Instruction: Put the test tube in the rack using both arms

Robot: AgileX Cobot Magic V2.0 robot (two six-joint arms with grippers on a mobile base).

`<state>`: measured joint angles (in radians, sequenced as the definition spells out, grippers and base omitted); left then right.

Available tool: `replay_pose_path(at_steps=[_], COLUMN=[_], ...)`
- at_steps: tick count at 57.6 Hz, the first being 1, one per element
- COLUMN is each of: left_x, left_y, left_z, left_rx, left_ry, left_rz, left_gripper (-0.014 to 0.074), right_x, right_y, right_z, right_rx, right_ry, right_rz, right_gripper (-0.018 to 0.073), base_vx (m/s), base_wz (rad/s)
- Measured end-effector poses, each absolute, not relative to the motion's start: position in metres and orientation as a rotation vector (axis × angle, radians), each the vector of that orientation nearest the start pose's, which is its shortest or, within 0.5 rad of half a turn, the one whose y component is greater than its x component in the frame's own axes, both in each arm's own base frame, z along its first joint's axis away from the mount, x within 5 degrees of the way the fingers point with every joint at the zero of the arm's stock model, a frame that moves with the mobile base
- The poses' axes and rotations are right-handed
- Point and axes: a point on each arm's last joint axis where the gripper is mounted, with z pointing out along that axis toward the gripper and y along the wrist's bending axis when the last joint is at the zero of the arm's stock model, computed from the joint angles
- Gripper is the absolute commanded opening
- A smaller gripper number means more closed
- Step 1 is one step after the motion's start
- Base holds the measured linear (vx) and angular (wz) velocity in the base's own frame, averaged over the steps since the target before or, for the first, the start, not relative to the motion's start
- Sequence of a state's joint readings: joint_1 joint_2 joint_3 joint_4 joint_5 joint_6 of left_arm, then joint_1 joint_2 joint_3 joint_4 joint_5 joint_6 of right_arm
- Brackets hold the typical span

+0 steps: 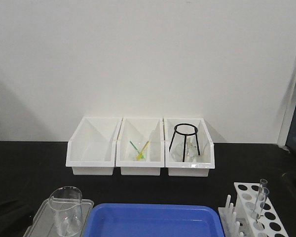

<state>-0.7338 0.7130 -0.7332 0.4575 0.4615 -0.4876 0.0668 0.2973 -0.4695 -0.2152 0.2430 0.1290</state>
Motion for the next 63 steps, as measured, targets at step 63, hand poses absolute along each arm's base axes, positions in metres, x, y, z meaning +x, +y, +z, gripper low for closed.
replay_pose_path(at_steps=[63], left_x=[0.114], left_y=[-0.094], left_z=[0.357], left_rx=[0.703], left_ry=[1.641], left_rz=[-0.426], left_gripper=[-0.0007], right_x=[0.069], right_y=[0.000], right_z=[0.330], right_rx=[-0.072], right_ry=[1.553], right_rz=[-0.051], right_gripper=[-0.0011], base_vx=[0.00], base_wz=[0.00])
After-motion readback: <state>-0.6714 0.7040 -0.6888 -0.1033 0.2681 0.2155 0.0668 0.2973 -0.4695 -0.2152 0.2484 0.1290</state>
